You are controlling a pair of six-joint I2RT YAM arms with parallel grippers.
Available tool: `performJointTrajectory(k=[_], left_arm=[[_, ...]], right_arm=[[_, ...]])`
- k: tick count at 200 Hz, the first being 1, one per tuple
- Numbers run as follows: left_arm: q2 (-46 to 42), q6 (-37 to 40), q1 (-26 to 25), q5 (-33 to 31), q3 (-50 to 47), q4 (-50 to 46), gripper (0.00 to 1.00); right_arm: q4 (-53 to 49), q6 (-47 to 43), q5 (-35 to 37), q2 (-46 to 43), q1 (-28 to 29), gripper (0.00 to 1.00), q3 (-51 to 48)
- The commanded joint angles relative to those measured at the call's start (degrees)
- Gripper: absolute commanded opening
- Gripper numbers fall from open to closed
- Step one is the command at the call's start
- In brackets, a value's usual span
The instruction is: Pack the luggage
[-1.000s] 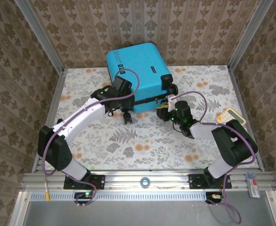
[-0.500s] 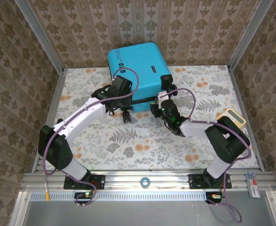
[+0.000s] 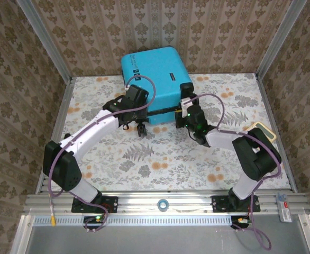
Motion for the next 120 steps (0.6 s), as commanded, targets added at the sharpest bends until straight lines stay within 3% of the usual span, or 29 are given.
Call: performJointTrajectory(k=[1, 36, 90, 120], left_arm=[[-1.96, 3.24, -0.15, 2.53, -1.70, -2.66, 0.29], [-2.15, 3.15, 0.07, 2.93, -2.19, -2.24, 0.28], [-2.66, 2.99, 0.67, 4.16, -2.79, -1.37, 0.25], [-4.03, 2.26, 1.15, 5.53, -4.14, 0.45, 0.18]], right_arm=[[4.20, 4.62, -17.72, -0.35, -5.98, 0.02, -1.67], [4.71, 4.34, -17.95, -0.09, -6.18, 0.00, -4.11], [5.73, 5.15, -12.82, -0.55, -6.18, 0.00, -5.25], [7.70, 6.32, -9.32, -0.05, -5.37, 0.00, -4.48]])
